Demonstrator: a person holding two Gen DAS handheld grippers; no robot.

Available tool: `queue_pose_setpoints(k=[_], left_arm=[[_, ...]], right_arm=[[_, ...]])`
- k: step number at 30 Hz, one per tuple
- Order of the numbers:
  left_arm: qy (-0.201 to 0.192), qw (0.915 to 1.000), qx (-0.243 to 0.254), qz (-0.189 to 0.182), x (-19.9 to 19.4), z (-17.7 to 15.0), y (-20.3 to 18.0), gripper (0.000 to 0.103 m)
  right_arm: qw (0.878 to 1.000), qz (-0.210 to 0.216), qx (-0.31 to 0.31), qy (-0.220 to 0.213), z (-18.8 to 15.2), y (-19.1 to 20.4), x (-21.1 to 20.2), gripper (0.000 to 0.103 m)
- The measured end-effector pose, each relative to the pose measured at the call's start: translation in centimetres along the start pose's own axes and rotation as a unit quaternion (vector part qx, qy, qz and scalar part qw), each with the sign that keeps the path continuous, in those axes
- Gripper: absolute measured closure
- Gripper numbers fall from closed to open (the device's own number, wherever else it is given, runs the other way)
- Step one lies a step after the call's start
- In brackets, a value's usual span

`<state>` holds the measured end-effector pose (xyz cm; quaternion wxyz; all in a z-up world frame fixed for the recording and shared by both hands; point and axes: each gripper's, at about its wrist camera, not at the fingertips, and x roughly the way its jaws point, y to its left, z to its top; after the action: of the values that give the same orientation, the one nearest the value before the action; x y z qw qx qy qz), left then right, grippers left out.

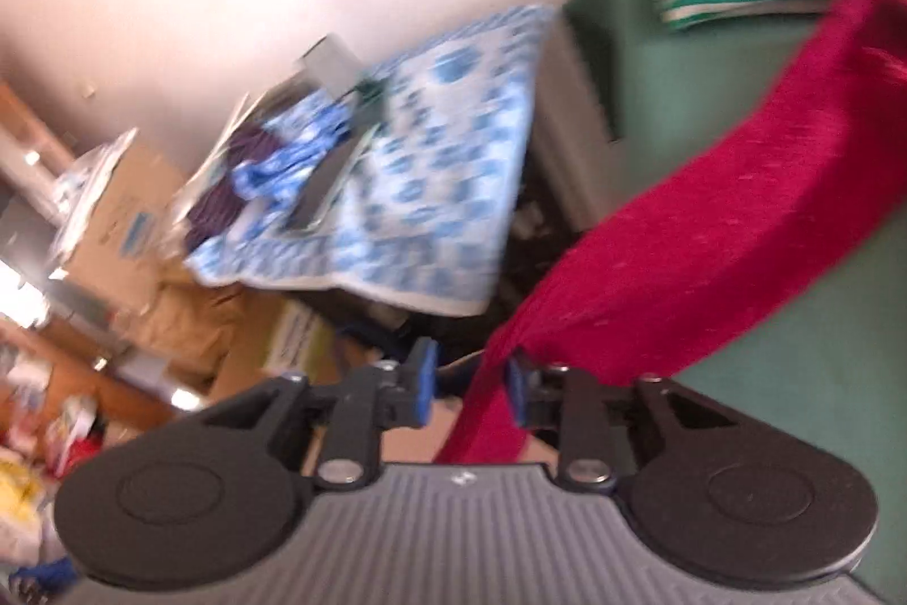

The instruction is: Fold clothes

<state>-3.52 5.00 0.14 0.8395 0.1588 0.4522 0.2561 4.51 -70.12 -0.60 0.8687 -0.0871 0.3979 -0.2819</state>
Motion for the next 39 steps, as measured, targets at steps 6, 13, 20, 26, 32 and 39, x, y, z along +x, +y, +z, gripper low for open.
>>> queue_pose_setpoints(k=[6, 13, 20, 26, 32, 39], left_arm=[[-0.052, 0.9975, 0.01, 0.047, -4.3, 3.2, 2.5, 0.034], [-0.143, 0.988, 0.029, 0.05, -11.3, 7.9, -1.1, 0.056], [-0.202, 0.9725, 0.112, -0.028, -13.8, 10.6, -10.4, 0.033], [-0.182, 0.9355, 0.254, -0.165, -9.4, 12.2, -20.2, 0.085], [-0.176, 0.8662, 0.387, -0.263, -5.8, 12.5, -28.0, 0.085], [-0.168, 0.8559, 0.373, -0.316, -2.9, 16.8, -33.2, 0.079]], right_arm=[[0.951, 0.305, 0.025, -0.037, 1.8, 3.3, -3.3, 0.064], [0.881, 0.469, -0.056, -0.016, 2.7, 13.3, -4.4, 0.072], [0.864, 0.492, -0.104, 0.024, 3.3, 19.6, -3.5, 0.072], [0.872, 0.472, -0.112, 0.059, 4.5, 22.3, -3.4, 0.072], [0.86, 0.473, -0.163, 0.096, 4.9, 23.6, -4.1, 0.07], [0.875, 0.433, -0.195, 0.089, 5.5, 25.3, -3.4, 0.068]])
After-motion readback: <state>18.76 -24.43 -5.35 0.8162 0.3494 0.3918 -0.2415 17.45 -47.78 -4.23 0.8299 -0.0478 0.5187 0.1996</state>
